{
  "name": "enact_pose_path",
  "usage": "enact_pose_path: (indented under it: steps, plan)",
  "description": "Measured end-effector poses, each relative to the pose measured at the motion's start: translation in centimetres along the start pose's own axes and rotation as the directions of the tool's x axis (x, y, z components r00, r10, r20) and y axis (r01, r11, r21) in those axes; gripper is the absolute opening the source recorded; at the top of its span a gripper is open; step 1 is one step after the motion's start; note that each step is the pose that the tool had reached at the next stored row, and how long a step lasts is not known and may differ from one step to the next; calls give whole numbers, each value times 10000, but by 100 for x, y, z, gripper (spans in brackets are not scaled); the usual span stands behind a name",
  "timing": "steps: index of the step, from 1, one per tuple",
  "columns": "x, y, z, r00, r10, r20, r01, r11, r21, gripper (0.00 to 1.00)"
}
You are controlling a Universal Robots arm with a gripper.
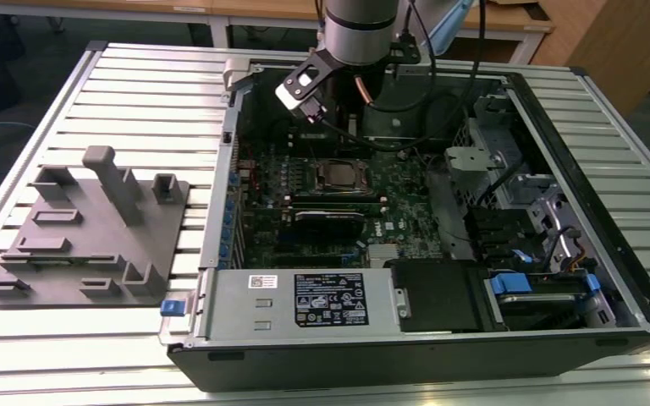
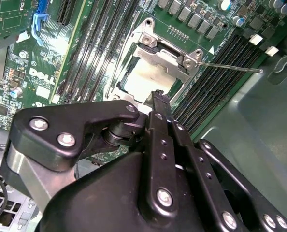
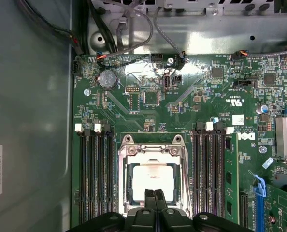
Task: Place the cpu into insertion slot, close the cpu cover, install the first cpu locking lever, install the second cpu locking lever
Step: 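Close the cpu cover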
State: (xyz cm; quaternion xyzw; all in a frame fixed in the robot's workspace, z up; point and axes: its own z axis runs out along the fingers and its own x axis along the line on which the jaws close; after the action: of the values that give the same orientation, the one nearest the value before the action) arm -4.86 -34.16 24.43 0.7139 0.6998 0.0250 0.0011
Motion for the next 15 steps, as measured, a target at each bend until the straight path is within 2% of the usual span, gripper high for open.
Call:
enact_pose_path:
  steps: [3,6,8,11,15]
  plan:
    - [0,0,0,10000,-90,-3,90,10000,4,11]
    - [0,0,1,9989,-466,-18,466,9989,16,11]
    - [0,0,0,9970,-774,-29,774,9970,26,11]
    - [0,0,1,9919,-1266,-49,1267,9919,40,11]
    - [0,0,1,9815,-1911,-76,1911,9815,59,11]
